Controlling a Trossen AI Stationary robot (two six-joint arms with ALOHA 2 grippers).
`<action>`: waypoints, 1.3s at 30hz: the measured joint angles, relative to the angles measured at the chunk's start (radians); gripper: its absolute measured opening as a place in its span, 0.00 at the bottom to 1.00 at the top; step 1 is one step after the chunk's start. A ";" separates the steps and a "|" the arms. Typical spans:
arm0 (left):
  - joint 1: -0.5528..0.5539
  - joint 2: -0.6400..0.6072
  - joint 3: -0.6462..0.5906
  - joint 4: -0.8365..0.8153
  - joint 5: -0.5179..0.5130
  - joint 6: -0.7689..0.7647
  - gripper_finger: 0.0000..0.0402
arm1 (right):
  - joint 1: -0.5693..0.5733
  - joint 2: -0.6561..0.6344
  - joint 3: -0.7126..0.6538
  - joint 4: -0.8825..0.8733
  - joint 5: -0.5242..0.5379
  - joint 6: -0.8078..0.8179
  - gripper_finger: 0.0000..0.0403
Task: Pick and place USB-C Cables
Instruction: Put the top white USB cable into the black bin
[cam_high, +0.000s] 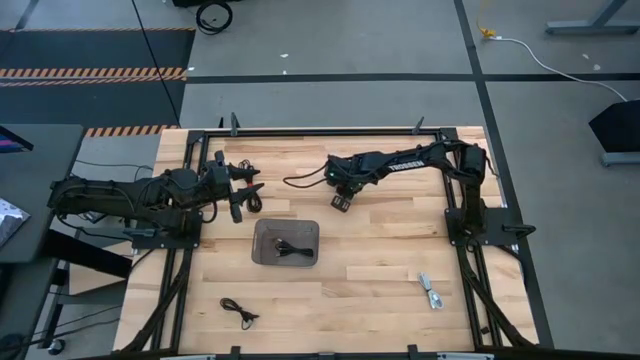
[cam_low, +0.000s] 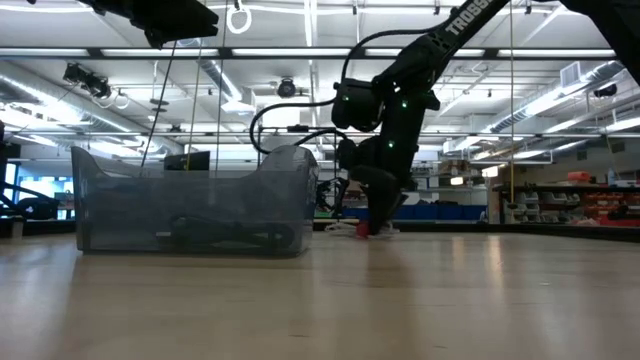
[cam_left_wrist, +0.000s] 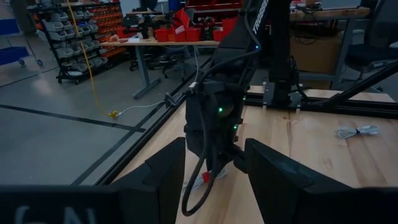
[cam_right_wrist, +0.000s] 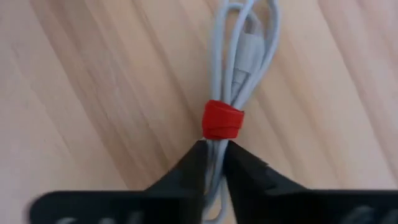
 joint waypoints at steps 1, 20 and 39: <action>0.000 0.000 0.000 0.000 0.000 0.000 0.43 | 0.005 0.000 0.000 0.004 0.001 -0.023 0.06; -0.002 0.000 0.000 0.035 0.000 0.002 0.43 | 0.234 -0.048 0.273 -0.117 0.286 -0.176 0.03; -0.002 0.000 0.000 0.039 0.000 0.008 0.43 | 0.494 -0.048 0.349 -0.056 0.221 -0.198 0.03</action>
